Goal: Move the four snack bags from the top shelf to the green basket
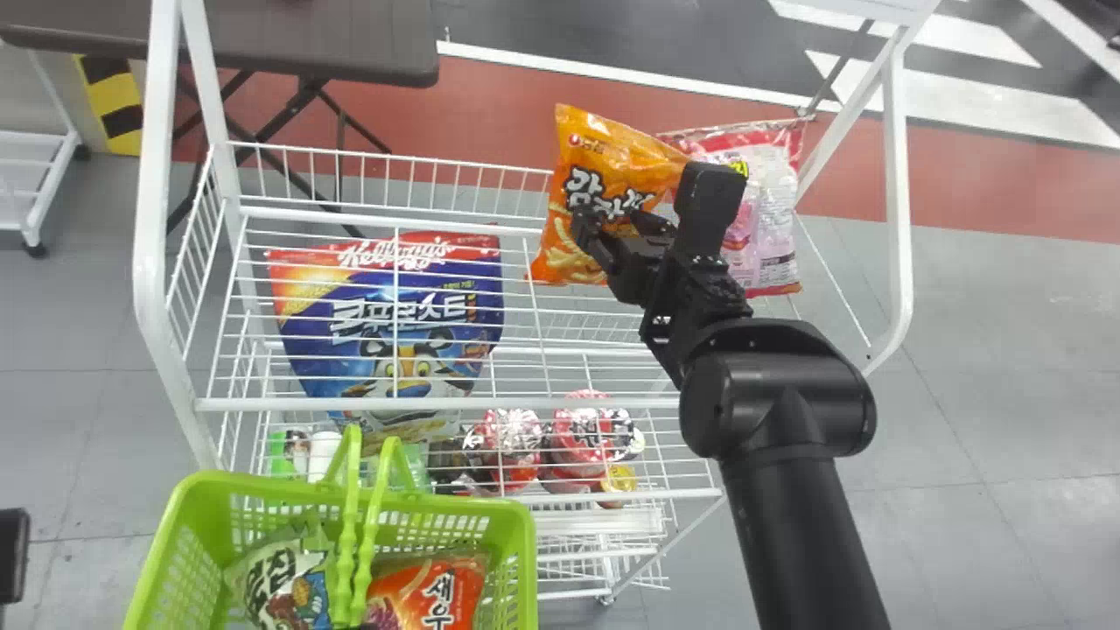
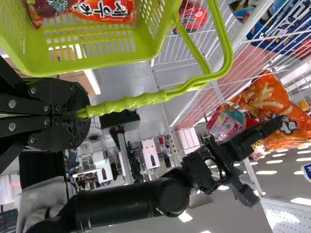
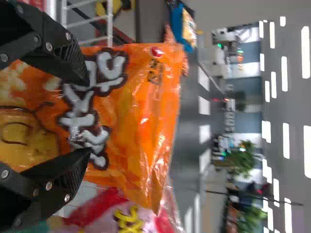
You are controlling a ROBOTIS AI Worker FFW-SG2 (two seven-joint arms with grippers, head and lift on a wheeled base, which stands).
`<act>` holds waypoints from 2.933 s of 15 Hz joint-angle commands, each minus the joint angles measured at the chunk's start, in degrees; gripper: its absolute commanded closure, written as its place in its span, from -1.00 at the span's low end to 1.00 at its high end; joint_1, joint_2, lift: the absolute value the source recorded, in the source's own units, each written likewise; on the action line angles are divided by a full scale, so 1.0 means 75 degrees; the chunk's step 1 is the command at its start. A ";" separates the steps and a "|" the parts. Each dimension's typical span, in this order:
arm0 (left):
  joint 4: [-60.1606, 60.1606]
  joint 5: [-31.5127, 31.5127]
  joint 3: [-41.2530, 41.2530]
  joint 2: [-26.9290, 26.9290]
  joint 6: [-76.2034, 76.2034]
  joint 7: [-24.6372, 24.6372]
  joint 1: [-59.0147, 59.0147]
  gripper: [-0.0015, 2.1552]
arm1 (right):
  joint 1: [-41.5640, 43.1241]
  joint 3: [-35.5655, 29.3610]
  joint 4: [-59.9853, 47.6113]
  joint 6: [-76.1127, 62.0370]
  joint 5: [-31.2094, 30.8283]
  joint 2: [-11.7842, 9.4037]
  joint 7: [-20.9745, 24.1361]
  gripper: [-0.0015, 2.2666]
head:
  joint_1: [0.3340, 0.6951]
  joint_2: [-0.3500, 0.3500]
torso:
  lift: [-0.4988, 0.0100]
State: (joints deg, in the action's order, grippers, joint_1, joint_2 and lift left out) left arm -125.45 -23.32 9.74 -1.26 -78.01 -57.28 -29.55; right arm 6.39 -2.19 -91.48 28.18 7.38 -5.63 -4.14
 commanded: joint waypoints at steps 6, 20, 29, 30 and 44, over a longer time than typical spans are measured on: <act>-0.0043 -0.0009 -0.0009 -0.0007 0.0000 -0.0015 -0.0033 0.68 | -0.0864 -0.0048 -0.1854 0.0996 0.0375 0.0001 -0.0045 0.78 | 1.00 -0.76 | 0.96; -0.0043 -0.0102 0.0225 0.0075 0.0117 -0.0061 -0.0068 0.68 | -0.4802 -0.1947 -0.7631 0.7980 0.4054 0.0095 -0.0444 0.78 | 1.00 -0.72 | 0.96; -0.0196 -0.0114 0.0190 0.0122 0.0141 -0.0073 -0.0185 0.68 | -0.5411 -0.0634 -0.5276 0.6082 0.5566 0.0329 -0.0303 0.77 | 1.00 -0.16 | 0.96; -0.0231 -0.0114 0.0190 0.0122 0.0141 -0.0073 -0.0209 0.68 | -0.5399 -0.0458 -0.5041 0.5613 0.5672 0.0318 -0.0292 0.77 | 1.00 -0.11 | 0.96; -0.0336 -0.0091 0.0132 0.0133 0.0141 -0.0061 -0.0256 0.68 | -0.4755 -0.0540 -0.5569 0.7535 0.5144 0.0200 0.0330 -0.95 | 1.00 0.08 | 0.96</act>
State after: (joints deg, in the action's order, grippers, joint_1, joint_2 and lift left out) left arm -127.92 -24.03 10.77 -0.28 -76.95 -57.78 -31.38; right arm -28.84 -4.69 -131.07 85.32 46.42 -4.18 -1.68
